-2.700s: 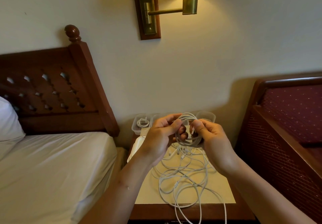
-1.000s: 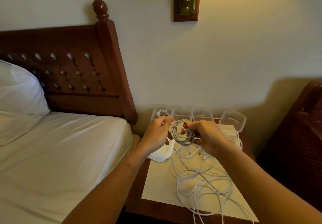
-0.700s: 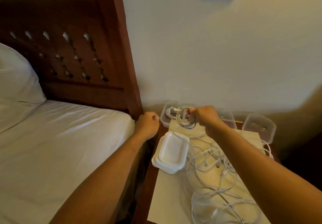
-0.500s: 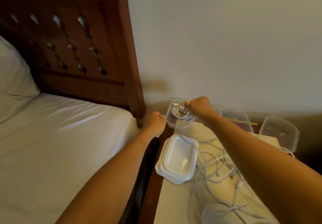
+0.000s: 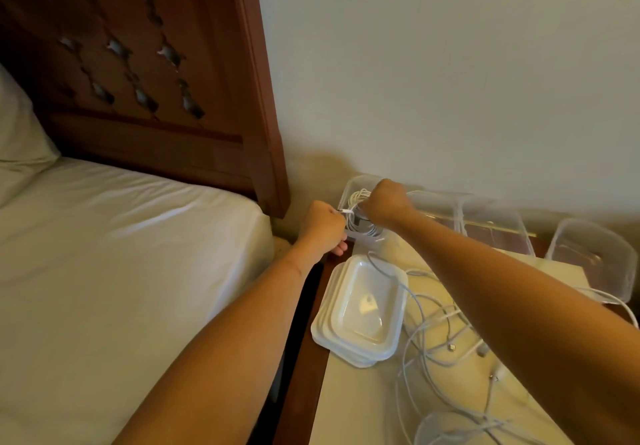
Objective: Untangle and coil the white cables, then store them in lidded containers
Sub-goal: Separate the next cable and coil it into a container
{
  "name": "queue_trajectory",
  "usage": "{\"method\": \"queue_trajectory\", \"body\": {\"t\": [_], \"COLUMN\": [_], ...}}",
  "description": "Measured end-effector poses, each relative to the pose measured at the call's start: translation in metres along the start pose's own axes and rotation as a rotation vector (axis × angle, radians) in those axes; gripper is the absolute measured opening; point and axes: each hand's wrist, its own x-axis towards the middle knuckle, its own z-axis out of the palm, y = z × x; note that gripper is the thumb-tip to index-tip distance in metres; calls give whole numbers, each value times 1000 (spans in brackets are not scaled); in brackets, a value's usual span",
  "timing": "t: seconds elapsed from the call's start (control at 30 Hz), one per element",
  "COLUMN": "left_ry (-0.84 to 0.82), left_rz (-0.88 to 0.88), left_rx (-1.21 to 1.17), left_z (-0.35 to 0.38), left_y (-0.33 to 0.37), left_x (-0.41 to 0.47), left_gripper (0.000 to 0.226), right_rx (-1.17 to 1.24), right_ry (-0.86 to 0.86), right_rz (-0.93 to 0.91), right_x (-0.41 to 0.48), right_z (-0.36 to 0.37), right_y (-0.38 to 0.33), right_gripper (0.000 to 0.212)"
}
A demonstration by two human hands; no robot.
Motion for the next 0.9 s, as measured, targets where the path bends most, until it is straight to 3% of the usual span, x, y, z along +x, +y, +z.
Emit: {"method": "queue_trajectory", "body": {"t": [0.3, 0.5, 0.9], "left_ry": [39, 56, 77], "left_rz": [-44, -46, -57], "left_rx": [-84, -95, -122], "left_z": [1, 2, 2], "left_y": [0, 0, 2], "left_x": [-1, -2, -8], "left_gripper": [13, 13, 13], "right_rx": [-444, -464, -485], "right_ry": [152, 75, 113], "right_rz": [-249, -366, -350], "right_x": [-12, -21, -24], "right_z": [15, 11, 14], "right_y": [15, 19, 19], "right_gripper": [31, 40, 40]}}
